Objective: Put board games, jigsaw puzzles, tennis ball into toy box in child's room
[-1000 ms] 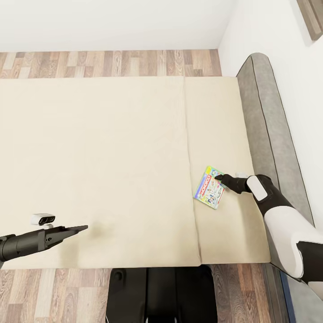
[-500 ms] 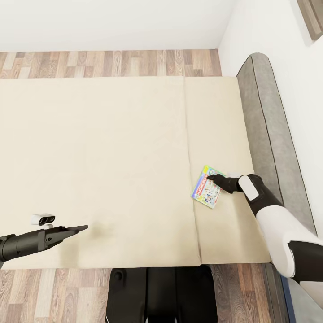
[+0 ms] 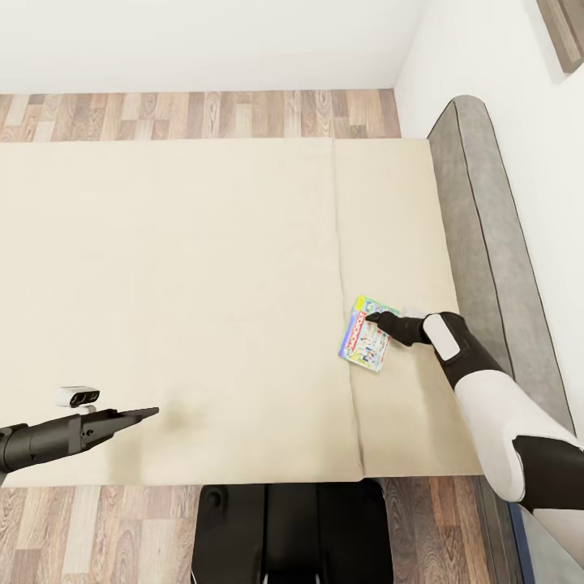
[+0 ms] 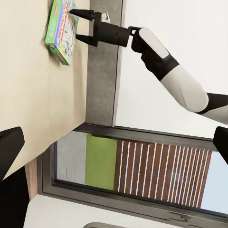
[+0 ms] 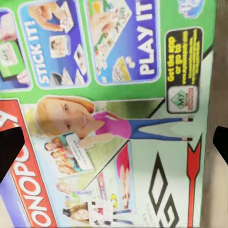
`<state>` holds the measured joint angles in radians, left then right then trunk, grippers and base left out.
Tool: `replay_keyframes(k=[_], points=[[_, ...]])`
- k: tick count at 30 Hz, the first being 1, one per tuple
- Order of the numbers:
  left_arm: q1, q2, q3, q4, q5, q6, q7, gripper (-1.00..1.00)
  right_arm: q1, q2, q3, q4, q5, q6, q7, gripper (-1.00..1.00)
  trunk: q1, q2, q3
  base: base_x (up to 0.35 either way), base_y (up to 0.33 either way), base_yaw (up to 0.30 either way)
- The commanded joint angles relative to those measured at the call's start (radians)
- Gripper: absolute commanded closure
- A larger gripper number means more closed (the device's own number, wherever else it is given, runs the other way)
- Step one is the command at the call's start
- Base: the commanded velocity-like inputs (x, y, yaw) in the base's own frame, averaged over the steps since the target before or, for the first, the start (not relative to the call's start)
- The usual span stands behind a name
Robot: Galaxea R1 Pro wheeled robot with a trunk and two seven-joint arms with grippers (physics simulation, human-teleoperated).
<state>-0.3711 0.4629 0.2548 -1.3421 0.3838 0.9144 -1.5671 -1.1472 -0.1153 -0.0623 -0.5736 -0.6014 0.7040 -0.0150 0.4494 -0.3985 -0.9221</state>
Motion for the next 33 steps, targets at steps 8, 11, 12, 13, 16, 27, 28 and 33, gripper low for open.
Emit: replay_keyframes(k=[8,11,12,13,16,27,28,33], points=[[0.000,0.000,0.000,0.000,0.000,0.011,-0.004,-1.00,0.000,0.030,-0.002,-0.050,-0.003,0.037,-0.002,-1.00,0.001,-0.002,-0.001,0.000,0.000,0.000],[0.000,0.000,0.000,0.000,0.000,0.011,-0.004,-1.00,0.000,0.034,-0.002,-0.056,-0.002,0.057,-0.002,-1.00,0.001,-0.002,-0.001,0.000,0.000,0.000],[0.000,0.000,0.000,0.000,0.000,0.011,-0.004,-1.00,0.000,0.035,-0.002,-0.058,-0.002,0.059,-0.003,-1.00,0.001,-0.002,-0.001,0.000,0.000,0.000],[0.000,0.000,0.000,0.000,0.000,0.011,-0.004,-1.00,0.000,0.036,-0.002,-0.063,-0.002,0.062,-0.003,-1.00,0.001,-0.002,-0.001,0.000,0.000,0.000],[0.000,0.000,0.000,0.000,0.000,0.011,-0.004,-1.00,0.000,0.037,-0.001,-0.071,-0.002,0.067,-0.003,-1.00,0.001,-0.002,-0.001,0.000,0.000,0.000],[0.000,0.000,0.000,0.000,0.000,0.011,-0.004,-1.00,0.000,0.053,0.011,-0.076,-0.001,0.069,-0.003,-1.00,0.001,-0.002,-0.001,0.000,0.000,0.000],[0.000,0.000,0.000,0.000,0.000,0.011,-0.004,-1.00,0.000,0.055,0.014,-0.077,-0.001,0.069,-0.003,-1.00,0.001,-0.002,-0.001,0.000,0.000,0.000],[0.000,0.000,0.000,0.000,0.000,0.011,-0.004,-1.00,-0.001,0.063,0.024,-0.089,-0.001,0.069,-0.003,-1.00,0.001,-0.002,-0.001,0.000,0.000,0.000]])
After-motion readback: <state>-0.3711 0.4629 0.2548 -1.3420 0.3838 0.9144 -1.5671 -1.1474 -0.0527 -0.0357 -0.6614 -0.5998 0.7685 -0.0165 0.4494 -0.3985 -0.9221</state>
